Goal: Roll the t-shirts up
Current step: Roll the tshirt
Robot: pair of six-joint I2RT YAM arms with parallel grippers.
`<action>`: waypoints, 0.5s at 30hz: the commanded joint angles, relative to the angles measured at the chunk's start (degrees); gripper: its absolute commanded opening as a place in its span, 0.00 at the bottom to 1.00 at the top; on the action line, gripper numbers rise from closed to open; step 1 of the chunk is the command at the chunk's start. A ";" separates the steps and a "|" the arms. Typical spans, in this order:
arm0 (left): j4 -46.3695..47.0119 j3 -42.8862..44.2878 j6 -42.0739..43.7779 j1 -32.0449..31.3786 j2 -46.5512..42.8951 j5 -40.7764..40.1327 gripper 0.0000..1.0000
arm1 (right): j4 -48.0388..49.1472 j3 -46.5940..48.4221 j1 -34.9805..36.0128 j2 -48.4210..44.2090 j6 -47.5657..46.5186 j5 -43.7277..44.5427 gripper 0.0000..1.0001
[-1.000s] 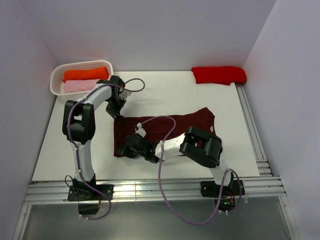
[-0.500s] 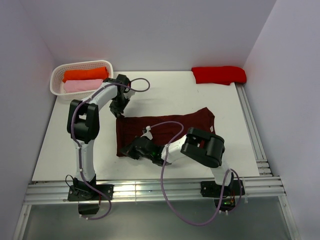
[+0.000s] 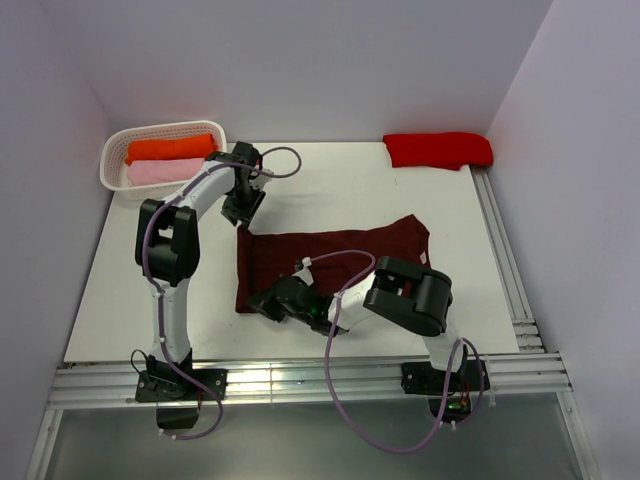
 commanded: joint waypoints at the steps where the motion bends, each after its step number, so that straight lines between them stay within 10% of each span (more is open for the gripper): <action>1: 1.89 2.81 -0.94 -0.26 -2.83 4.87 0.43 | -0.41 -1.03 0.94 -3.03 1.77 1.60 0.00; 15: -0.75 4.22 -0.59 0.27 -6.08 17.45 0.50 | -2.08 -2.97 1.03 -3.65 3.97 2.66 0.00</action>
